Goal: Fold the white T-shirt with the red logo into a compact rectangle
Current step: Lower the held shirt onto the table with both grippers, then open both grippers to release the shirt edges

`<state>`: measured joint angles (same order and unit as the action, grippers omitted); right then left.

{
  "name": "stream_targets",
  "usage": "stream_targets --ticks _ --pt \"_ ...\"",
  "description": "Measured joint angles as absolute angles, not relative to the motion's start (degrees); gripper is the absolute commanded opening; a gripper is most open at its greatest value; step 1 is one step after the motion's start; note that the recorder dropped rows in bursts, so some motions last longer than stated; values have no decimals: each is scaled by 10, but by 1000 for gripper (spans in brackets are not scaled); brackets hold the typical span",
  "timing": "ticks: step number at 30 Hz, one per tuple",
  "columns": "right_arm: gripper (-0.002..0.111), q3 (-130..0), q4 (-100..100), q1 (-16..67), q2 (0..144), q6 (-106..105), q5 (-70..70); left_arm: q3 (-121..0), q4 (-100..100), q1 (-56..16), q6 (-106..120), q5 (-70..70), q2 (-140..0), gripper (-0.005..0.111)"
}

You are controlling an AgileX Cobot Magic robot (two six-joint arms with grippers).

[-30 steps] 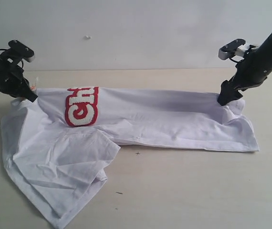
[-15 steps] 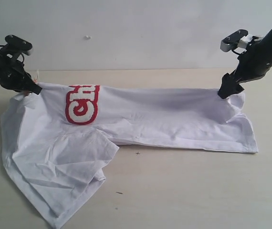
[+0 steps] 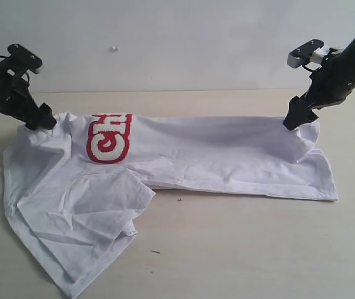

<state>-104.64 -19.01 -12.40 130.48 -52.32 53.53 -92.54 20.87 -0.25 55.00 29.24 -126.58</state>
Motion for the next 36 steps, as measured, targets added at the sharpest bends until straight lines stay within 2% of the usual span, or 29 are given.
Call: stream_targets --ticks 13,15,17,18,20,21,24,36 --pt "99 -1046 -211 -124 1305 -523 544 -944 209 27 551 280 -1224 89" --pt "86 -1046 -241 -124 1304 -536 550 -944 209 27 551 280 -1227 89" --pt "77 -1046 -279 -124 1297 -569 558 -944 209 27 551 279 -1233 89" --pt "78 -1046 -292 -124 1293 -577 557 -944 209 27 551 279 -1235 89" --pt "87 -1046 -272 -124 1289 -562 537 -944 209 27 551 279 -1237 89" --pt "95 -1046 -255 -124 1289 -543 527 -944 209 27 551 279 -1237 89" --pt "104 -1046 -200 -124 1289 -500 513 -944 209 27 553 279 -1237 89" --pt "105 -1046 -214 -124 1289 -483 508 -944 225 27 553 283 -1237 89"
